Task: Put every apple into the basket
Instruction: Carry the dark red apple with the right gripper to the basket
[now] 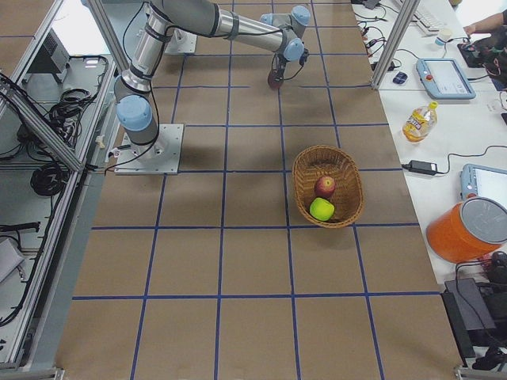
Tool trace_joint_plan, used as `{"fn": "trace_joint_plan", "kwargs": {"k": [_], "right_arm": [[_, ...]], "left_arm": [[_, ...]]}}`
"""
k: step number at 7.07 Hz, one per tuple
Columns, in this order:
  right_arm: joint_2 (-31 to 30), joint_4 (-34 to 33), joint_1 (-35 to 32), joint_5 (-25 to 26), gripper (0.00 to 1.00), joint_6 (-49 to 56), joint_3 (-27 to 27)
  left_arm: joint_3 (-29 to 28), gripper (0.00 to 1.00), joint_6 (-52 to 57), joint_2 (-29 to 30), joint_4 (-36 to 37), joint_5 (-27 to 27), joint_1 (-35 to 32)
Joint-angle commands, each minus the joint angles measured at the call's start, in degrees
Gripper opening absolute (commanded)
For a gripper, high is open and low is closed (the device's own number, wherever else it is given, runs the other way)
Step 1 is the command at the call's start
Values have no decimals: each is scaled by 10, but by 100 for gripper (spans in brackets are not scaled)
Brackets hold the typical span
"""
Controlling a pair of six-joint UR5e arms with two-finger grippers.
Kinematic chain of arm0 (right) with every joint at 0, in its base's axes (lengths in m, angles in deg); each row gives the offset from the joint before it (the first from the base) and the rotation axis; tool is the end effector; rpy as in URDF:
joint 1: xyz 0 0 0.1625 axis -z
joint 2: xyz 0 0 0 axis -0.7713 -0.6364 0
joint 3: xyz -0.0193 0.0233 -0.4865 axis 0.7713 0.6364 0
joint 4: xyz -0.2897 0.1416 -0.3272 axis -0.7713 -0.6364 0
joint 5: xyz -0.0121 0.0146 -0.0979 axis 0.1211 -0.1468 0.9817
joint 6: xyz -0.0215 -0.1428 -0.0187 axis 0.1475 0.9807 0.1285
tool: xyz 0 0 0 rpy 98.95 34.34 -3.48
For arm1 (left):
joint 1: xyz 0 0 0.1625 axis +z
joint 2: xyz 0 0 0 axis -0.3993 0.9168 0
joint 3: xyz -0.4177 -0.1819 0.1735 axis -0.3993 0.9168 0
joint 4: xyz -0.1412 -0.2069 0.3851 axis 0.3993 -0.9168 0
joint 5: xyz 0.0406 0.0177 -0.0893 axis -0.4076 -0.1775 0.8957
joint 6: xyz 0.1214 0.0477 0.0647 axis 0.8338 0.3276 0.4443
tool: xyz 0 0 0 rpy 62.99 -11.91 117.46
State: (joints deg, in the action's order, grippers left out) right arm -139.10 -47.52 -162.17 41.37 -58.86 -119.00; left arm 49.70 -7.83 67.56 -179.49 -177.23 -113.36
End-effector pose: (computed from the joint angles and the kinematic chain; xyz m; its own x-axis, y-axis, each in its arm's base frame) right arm 0.4169 -0.6445 0.1820 -0.9810 0.1933 0.0165 0.1921 0.9556 0.2236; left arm -0.1340 -0.5251 0.5157 -0.9969 0.0765 0.0163 0.0766 0.9971 0.0049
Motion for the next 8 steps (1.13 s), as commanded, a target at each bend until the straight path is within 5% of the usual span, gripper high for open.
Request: {"fn": "trace_joint_plan", "kwargs": {"k": [1,2,4,8], "right_arm": [[-1,0,-1,7,15,0,2],[-6,2,1,9,0,2,10],[-53,44,33,31,0,11,35],[-111,134,279,62,0,191,65]], "left_arm": [[1,100,0,1,0,0,0],[1,100,-1,1,0,1,-1],[1,100,-3,1,0,0,-2],[2,100,-3,1,-1,-1,-3]]}}
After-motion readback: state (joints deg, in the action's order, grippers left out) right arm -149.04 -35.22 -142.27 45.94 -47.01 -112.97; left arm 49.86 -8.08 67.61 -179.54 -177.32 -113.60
